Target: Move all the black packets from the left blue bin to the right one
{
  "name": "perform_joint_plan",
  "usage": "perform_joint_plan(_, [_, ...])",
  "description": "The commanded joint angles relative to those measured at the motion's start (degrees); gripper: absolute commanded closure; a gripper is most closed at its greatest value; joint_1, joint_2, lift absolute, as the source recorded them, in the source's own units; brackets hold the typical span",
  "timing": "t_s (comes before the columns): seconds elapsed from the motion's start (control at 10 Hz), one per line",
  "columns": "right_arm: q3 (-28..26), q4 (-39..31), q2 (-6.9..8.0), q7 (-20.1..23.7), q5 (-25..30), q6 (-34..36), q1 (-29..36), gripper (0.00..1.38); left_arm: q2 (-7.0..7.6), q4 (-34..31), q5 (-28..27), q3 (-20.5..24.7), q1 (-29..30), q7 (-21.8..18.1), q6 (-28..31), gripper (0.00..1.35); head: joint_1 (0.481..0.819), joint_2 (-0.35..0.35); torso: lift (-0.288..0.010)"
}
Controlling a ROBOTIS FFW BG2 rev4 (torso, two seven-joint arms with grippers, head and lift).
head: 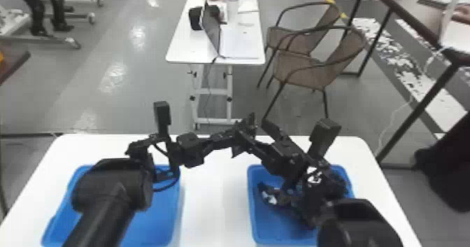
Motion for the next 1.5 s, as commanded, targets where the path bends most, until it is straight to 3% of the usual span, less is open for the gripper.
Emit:
perform_joint_plan(0.0, [0.8, 0.8, 0.09, 0.2, 0.5, 0.7, -1.0, 0.13, -0.4, 1.2, 0.4, -2.0, -1.0, 0.0, 0.1, 1.2, 0.695, -0.061, 0.0])
perform_joint_plan(0.1, [0.8, 1.3, 0.09, 0.3, 0.5, 1.2, -1.4, 0.15, -0.4, 1.3, 0.7, -3.0, -1.2, 0.0, 0.4, 1.2, 0.695, -0.063, 0.0])
perform_joint_plan(0.2, [0.8, 1.1, 0.0, 0.6, 1.4, 2.5, -1.7, 0.51, -0.4, 1.3, 0.8, -3.2, -1.3, 0.0, 0.4, 1.2, 0.695, -0.068, 0.0])
perform_joint_plan(0.3, [0.8, 0.7, 0.0, 0.4, 2.4, 2.9, -1.7, 1.04, -0.4, 1.2, 1.2, -3.2, -1.3, 0.0, 0.3, 1.2, 0.695, -0.071, 0.0])
perform_joint_plan(0.6, [0.6, -0.7, -0.09, -1.4, 3.0, 3.4, -0.4, 1.28, -0.4, 1.2, 1.5, -2.7, -1.2, 0.0, -0.1, 1.2, 0.695, -0.075, 0.0])
perform_joint_plan(0.9, [0.6, -1.1, -0.09, -1.4, 3.2, 3.4, 0.3, 1.28, -0.4, 1.2, 2.1, -1.9, -1.2, 0.1, -0.3, 1.18, 0.695, -0.074, 0.0])
perform_joint_plan(1.0, [0.6, -1.3, -0.18, -1.6, 3.3, 3.4, 0.7, 1.28, -0.4, 1.2, 3.3, -1.8, -0.7, 0.7, -0.3, 1.07, 0.695, -0.072, 0.0])
perform_joint_plan(1.2, [-0.2, -2.3, -0.18, -3.2, 3.7, 3.3, 2.0, 1.28, -0.4, 1.2, 5.5, -1.6, 0.6, 2.3, 1.6, 0.33, 0.695, -0.071, 0.0])
perform_joint_plan(1.3, [-1.0, -2.8, -0.18, -3.7, 4.6, 3.3, 2.4, 1.28, -0.4, 1.2, 5.6, -1.2, 1.0, 2.6, 1.7, 0.08, 0.695, -0.076, 0.0])
perform_joint_plan(1.4, [-2.1, -4.1, -0.18, -5.1, 6.8, 3.3, 3.2, 1.28, -0.4, 1.2, 6.6, -0.7, 1.7, 3.2, 1.7, 0.11, 0.695, -0.08, 0.0])
